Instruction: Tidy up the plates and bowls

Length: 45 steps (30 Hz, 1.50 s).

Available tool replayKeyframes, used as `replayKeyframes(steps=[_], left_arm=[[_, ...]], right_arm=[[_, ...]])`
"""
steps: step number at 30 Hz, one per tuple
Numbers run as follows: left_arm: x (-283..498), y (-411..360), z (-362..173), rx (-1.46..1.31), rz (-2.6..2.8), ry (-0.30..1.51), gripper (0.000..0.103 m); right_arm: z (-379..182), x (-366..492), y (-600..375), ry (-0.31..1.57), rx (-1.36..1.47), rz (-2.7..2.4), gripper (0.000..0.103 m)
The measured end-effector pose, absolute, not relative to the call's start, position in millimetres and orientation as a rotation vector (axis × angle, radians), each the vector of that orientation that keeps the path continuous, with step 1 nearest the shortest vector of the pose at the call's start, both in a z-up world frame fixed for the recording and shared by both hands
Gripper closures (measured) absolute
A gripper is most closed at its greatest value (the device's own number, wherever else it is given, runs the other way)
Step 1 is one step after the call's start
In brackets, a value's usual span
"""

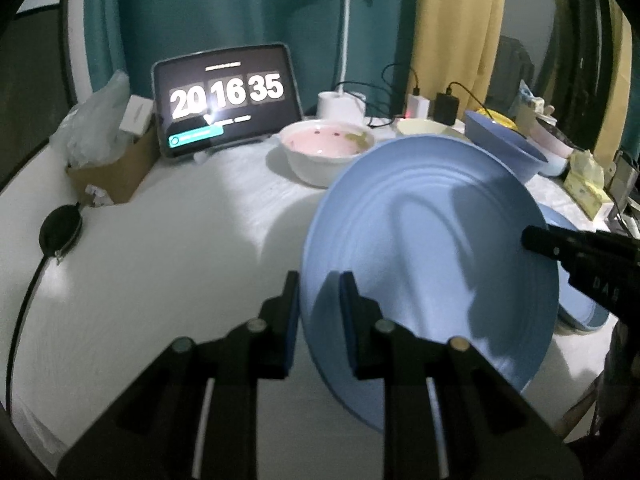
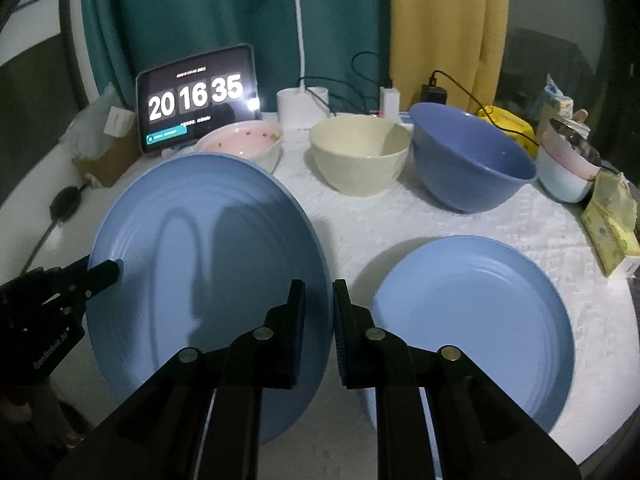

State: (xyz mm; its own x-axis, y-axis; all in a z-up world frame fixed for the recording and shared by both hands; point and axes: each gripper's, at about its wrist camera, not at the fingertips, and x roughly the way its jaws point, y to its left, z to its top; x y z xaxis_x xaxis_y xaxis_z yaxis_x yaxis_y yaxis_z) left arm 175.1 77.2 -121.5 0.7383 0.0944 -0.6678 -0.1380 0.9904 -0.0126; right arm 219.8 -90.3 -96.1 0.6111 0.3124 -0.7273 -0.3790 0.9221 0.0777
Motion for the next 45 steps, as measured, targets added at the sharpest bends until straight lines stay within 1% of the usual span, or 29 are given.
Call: replayKeyframes(steps=[17,35,45], left_arm=[[190.0,13.0,-104.3,0.014,0.073,0.724,0.083],[216.6,-57.9,-104.6,0.094,-0.023,0.758,0.083],[234.5,-89.9,-113.7,0.12,-0.078,0.786,0.083]], right_arm=[[-79.7,226.0,-157.1,0.773,0.013,0.356,0.088],[-88.8,237.7,-230.3,0.773,0.089,0.266,0.088],[-96.9,248.6,-262.0,0.778,0.104,0.207,0.088]])
